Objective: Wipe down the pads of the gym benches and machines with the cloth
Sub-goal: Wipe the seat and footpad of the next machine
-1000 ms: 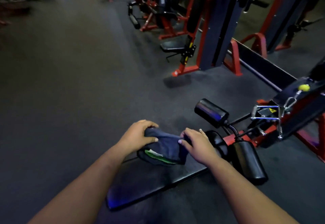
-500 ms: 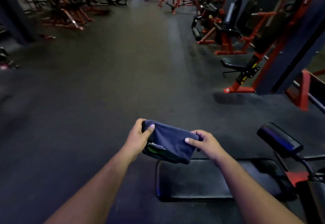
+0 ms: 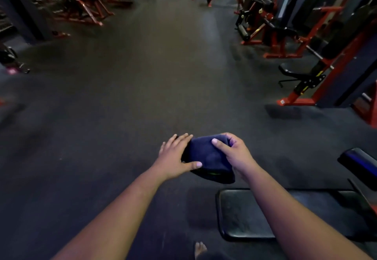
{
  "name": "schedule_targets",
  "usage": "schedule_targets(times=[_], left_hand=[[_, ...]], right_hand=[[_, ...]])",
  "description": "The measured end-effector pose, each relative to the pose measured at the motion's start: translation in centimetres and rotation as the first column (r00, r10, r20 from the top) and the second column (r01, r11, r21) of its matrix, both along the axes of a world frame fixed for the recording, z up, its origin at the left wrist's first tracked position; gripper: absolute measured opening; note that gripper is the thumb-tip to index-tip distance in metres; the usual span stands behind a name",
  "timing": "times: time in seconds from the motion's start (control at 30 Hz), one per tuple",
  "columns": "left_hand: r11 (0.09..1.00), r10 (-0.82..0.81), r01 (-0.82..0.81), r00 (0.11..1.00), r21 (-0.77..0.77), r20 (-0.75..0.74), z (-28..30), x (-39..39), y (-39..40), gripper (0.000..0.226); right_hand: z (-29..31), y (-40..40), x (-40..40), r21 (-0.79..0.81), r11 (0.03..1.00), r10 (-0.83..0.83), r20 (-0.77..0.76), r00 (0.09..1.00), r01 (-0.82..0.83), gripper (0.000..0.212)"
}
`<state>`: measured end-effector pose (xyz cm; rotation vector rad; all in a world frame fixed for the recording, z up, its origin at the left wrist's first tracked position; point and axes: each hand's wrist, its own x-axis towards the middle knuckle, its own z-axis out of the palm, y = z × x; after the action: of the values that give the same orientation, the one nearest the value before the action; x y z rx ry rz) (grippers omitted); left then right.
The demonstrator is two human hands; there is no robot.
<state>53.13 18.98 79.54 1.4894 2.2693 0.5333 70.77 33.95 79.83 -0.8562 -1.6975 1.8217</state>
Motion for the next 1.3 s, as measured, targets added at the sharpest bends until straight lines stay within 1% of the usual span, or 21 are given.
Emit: schedule_targets(times=[0.1,0.2,0.27,0.33,0.4,0.47,0.5,0.6,0.67,0.7,0.77,0.83,0.9,0.97,1.0,1.07,1.1,1.13,1.17,1.23,1.3], left_hand=[[1.000,-0.023,0.023,0.999,0.009,-0.028,0.3,-1.8,3.5,0.103],[0.995,-0.089,0.085,0.994,0.058,0.070,0.1,-4.3,8.0,0.095],[0.989,-0.125,0.104,0.967,0.103,0.222,-0.3,-6.2,11.4,0.071],[0.988,-0.137,0.114,0.956,0.102,0.258,-0.5,-7.9,14.8,0.036],[0.987,-0.142,0.113,0.942,0.111,0.303,-0.6,-9.6,17.5,0.019],[0.984,-0.148,0.100,0.916,0.145,0.373,-0.7,-11.2,20.5,0.017],[0.982,-0.148,0.085,0.902,0.168,0.405,-0.7,-12.1,22.0,0.016],[0.979,-0.097,-0.011,0.856,0.205,0.508,-0.8,-14.5,26.0,0.009],[0.980,-0.075,-0.036,0.846,0.197,0.527,-1.2,-16.4,28.7,0.010],[0.980,-0.066,-0.038,0.862,0.195,0.503,-1.6,-17.2,30.0,0.015],[0.971,-0.066,-0.028,0.925,0.239,0.375,-2.2,-19.2,32.9,0.036],[0.955,-0.157,0.057,0.930,0.291,0.333,-2.3,-20.9,35.6,0.065],[0.935,-0.328,0.239,0.863,0.262,0.385,-2.1,-22.0,38.1,0.090],[0.899,-0.438,0.382,0.774,0.215,0.457,-2.1,-23.8,41.2,0.099],[0.890,-0.455,0.395,0.744,0.228,0.488,-2.1,-25.3,43.2,0.092],[0.909,-0.416,0.324,0.742,0.263,0.526,-2.1,-28.0,46.5,0.057],[0.917,-0.393,0.282,0.766,0.283,0.509,-1.9,-30.0,48.8,0.040],[0.924,-0.368,0.248,0.788,0.293,0.493,-1.7,-31.6,50.4,0.032],[0.930,-0.350,0.220,0.777,0.295,0.524,-1.5,-33.4,52.5,0.028],[0.950,-0.293,0.134,0.692,0.281,0.660,-0.5,-36.3,56.1,0.026],[0.972,-0.204,0.020,0.557,0.232,0.805,0.7,-38.2,59.9,0.026]], right_hand=[[0.0,2.0,-2.5,-0.009,0.999,-0.045,-0.010,0.999,0.045,0.017],[-0.6,4.9,-4.5,0.004,0.998,-0.070,-0.002,0.998,0.070,0.020],[-1.4,7.3,-5.8,-0.018,0.996,-0.089,-0.003,0.996,0.089,0.022],[-1.8,10.0,-7.2,-0.041,0.992,-0.115,0.001,0.993,0.115,0.025],[-2.1,12.5,-8.2,-0.083,0.989,-0.124,-0.012,0.992,0.123,0.032],[-2.4,15.3,-9.0,-0.111,0.987,-0.115,-0.012,0.993,0.113,0.039],[-2.5,16.8,-9.4,-0.097,0.990,-0.097,0.028,0.995,0.100,0.041],[-2.6,20.3,-10.2,-0.019,0.998,-0.051,0.170,0.984,0.055,0.029],[-2.4,22.7,-11.4,0.000,0.993,-0.115,0.166,0.979,0.117,0.023],[-2.3,23.8,-12.2,0.003,0.987,-0.162,0.158,0.974,0.164,0.022],[-1.8,26.1,-14.6,0.041,0.967,-0.255,0.165,0.953,0.251,0.019],[-1.5,28.3,-17.9,0.090,0.944,-0.327,0.166,0.930,0.316,0.027],[-0.9,29.8,-20.9,0.117,0.935,-0.351,0.164,0.922,0.335,0.033],[-0.2,31.5,-24.0,0.047,0.948,-0.318,0.124,0.940,0.315,0.036],[0.2,32.8,-25.4,-0.022,0.953,-0.300,0.085,0.950,0.303,0.037],[0.9,34.7,-26.5,-0.139,0.953,-0.268,0.038,0.963,0.270,0.038],[1.4,36.3,-27.1,-0.163,0.948,-0.271,0.045,0.962,0.274,0.041],[1.8,37.4,-27.1,-0.169,0.943,-0.277,0.072,0.958,0.286,0.044],[2.2,39.0,-27.4,-0.155,0.937,-0.301,0.105,0.948,0.314,0.045],[3.1,41.5,-27.7,-0.107,0.911,-0.379,0.159,0.912,0.398,0.035],[3.4,44.5,-27.9,-0.069,0.860,-0.488,0.183,0.853,0.506,0.019]])
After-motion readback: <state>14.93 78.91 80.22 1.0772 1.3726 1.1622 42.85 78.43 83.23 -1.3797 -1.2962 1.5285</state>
